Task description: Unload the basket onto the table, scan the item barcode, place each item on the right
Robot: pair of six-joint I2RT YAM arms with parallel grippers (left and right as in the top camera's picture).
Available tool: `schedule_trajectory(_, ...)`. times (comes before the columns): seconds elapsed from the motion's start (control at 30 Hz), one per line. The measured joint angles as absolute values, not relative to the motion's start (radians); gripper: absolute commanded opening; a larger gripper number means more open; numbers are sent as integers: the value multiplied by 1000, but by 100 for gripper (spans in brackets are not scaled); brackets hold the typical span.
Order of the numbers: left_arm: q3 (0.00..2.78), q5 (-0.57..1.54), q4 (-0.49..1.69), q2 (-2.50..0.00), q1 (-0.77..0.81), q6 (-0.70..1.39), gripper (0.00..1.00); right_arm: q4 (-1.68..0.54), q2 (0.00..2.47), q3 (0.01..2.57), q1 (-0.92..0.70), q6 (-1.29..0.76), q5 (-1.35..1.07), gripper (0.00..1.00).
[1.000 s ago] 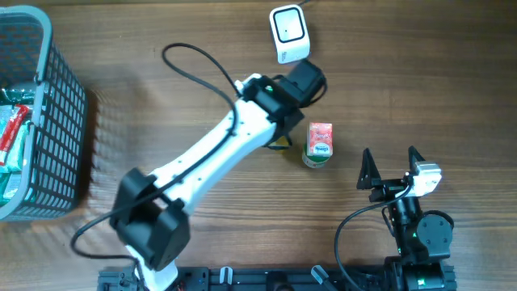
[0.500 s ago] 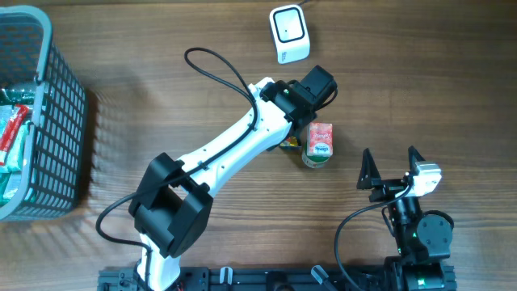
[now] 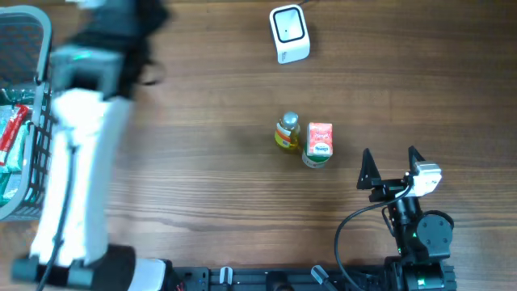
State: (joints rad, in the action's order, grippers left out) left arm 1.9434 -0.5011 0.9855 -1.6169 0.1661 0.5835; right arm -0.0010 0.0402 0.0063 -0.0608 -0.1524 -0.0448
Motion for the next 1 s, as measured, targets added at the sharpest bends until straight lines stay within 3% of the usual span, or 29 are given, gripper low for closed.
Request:
schedule_trajectory(0.2, 1954, -460, 941, -1514, -345, 165, 86, -1, 40, 6, -61, -152, -45, 100)
schedule_trajectory(0.27, 1954, -350, 940, -1536, -472, 56, 94, -1, 40, 6, -61, -152, -45, 100)
schedule_trajectory(0.4, 1954, -176, 964, -1679, -684, -94, 100, -1, 40, 6, -61, -153, -45, 100)
schedule_trajectory(0.63, 1954, -63, 972, -1908, -791, -389, 100, -1, 40, 6, -61, -152, -45, 100)
schedule_trajectory(1.0, 1956, 29, 1034, -2178, -811, -800, 100, -1, 40, 6, -61, -152, -45, 100)
